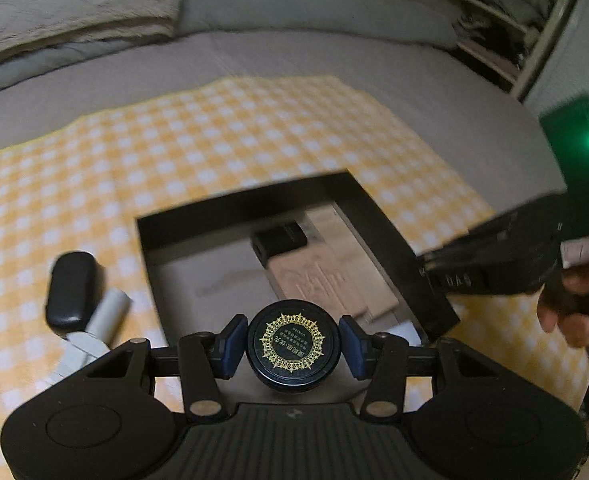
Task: Organize rigid objects
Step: 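Carry the tin into the box beside the charger and open the left gripper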
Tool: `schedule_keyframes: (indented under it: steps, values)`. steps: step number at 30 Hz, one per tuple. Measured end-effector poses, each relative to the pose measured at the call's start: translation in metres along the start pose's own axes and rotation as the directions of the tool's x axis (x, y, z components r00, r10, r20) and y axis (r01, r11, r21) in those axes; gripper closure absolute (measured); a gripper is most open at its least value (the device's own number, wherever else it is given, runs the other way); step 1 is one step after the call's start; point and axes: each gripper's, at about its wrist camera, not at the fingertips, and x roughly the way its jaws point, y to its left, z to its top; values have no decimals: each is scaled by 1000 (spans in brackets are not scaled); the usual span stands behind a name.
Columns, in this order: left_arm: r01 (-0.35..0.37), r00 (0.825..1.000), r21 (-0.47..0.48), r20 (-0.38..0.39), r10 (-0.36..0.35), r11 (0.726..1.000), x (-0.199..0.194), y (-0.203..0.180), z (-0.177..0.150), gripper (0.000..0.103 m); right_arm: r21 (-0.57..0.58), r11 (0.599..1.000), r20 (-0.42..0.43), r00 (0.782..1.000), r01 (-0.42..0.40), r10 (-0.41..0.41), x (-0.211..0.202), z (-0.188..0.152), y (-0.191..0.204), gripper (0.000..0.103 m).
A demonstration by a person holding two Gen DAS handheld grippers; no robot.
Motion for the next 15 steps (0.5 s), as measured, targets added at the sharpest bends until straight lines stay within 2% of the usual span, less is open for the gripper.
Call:
schedule_keyframes:
  steps: [6,15]
  values:
    - [12,997,9,-77,-12,1000,20,-4,-3,52,-12,1000,-8,1000,-3,3,-1,-6,4,96]
    - [32,994,-14,-102,-33,999,27,-1,-5,52,-11,1000,-10,1000,-5,5,-1,-5,0,96]
